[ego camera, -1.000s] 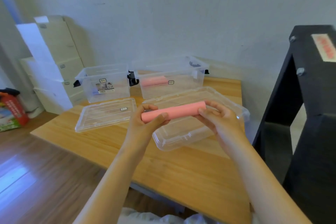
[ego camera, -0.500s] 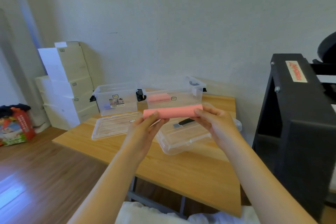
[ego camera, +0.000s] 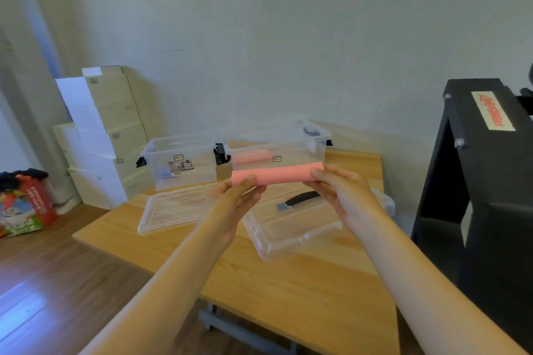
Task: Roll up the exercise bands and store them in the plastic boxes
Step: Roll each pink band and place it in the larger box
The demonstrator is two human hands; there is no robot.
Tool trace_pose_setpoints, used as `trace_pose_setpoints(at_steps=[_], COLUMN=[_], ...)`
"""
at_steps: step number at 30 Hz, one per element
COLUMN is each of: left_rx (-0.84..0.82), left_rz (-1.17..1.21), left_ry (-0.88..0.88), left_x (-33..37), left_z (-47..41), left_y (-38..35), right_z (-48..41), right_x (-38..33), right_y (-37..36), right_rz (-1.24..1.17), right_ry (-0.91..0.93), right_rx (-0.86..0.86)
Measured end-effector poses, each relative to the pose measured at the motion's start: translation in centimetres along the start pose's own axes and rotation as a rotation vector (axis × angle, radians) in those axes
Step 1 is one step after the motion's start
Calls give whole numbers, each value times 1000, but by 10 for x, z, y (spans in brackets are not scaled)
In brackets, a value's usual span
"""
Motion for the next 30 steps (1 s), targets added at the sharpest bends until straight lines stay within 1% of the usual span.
trace_pose_setpoints(at_steps=[2,4,8,12,15,18,20,23,24,27,28,30], left_rx=[38,71,71,76,83,41,20,26,43,57,44,29], left_rz=[-116,-181,-172,-186,-171,-105,-141,-292,-382,-811,-892,-973], left_ry=[-31,-61,-116,-155,-98,52,134,132,100,-23,-34,-16], left_x=[-7,-10,-4,-3,0,12,20,28,32,46,50,56], left_z=[-30,-67,-150,-222,-255,-279,-290,-304,-310,-327,-331,-339], left_y=[-2,-6,-14,-14,-11,-4,0,3,4,5,5,8], right_z=[-30,-64,-143,-224,-266,-293,-306,-323,-327,-340,-345,-355], right_x=[4,9,11,11,12,9,3,-4,-5,-5,-4,-2], right_y=[3,2,-11,-26,-35,-42,-46,-52,-54,-60,-62,-66], right_rz=[-12,-1,16,-4,-7,43,83,98,94,37,11,-9], right_ry=[-16,-24,-21,43,27,-12,-47,-139,-177,-323,-381,-470], right_rx=[22,42,66,51,33,19,33,48,52,105,139,188])
Point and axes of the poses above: each hand's wrist, its own z-axis away from the middle knuckle, its own y-axis out of the back of the hand, x = y × z, the point moved 1 cm from there along -z, towards the middle knuckle, and after that the axes turned 1 degree about -y, right-handed, at the moved point
